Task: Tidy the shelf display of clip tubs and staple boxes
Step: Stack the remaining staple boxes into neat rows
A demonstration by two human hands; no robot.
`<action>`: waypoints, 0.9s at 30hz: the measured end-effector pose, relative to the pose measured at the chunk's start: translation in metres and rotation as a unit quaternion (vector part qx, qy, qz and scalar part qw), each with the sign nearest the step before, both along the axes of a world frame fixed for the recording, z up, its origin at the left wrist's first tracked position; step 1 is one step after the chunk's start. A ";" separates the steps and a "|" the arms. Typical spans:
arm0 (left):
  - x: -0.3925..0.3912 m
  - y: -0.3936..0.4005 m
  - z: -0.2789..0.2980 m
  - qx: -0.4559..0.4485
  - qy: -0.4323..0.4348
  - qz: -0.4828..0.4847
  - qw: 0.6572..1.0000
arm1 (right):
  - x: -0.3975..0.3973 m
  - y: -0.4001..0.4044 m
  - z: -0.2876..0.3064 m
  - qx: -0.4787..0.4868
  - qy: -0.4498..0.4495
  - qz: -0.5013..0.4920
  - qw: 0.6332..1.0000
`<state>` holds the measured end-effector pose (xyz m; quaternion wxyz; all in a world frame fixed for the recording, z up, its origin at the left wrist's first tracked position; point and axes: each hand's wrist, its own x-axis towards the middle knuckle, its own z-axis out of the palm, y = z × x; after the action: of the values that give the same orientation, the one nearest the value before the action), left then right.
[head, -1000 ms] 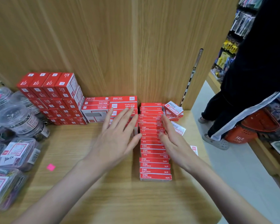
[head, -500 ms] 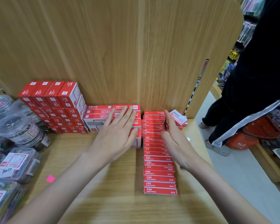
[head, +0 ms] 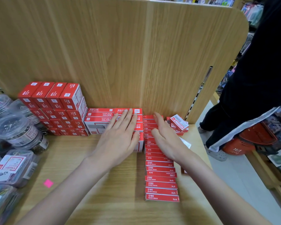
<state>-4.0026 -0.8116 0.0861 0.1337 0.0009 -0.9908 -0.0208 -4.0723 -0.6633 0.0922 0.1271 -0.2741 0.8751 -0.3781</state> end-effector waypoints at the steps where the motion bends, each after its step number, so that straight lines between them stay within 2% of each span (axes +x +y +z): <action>1: 0.001 0.000 0.001 0.009 -0.003 -0.001 1.000 | 0.002 0.003 0.000 0.002 0.006 -0.002 1.000; 6: 0.002 0.000 -0.001 0.037 0.018 -0.003 0.999 | 0.014 0.018 -0.008 -0.013 -0.001 -0.025 1.000; 11: 0.002 -0.001 0.002 0.042 -0.005 -0.004 0.999 | 0.014 0.017 -0.010 -0.015 -0.029 -0.012 0.999; 22: 0.004 -0.003 0.001 0.049 -0.018 -0.011 0.999 | 0.033 0.030 -0.006 -0.157 -0.146 -0.026 0.976; 27: 0.004 -0.003 0.002 0.050 -0.025 -0.016 0.998 | 0.030 0.032 -0.012 -0.181 -0.160 -0.038 0.970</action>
<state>-3.9989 -0.8151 0.0878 0.1085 -0.0079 -0.9914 -0.0729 -4.0428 -0.6318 0.0804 0.1990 -0.1953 0.7705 -0.5733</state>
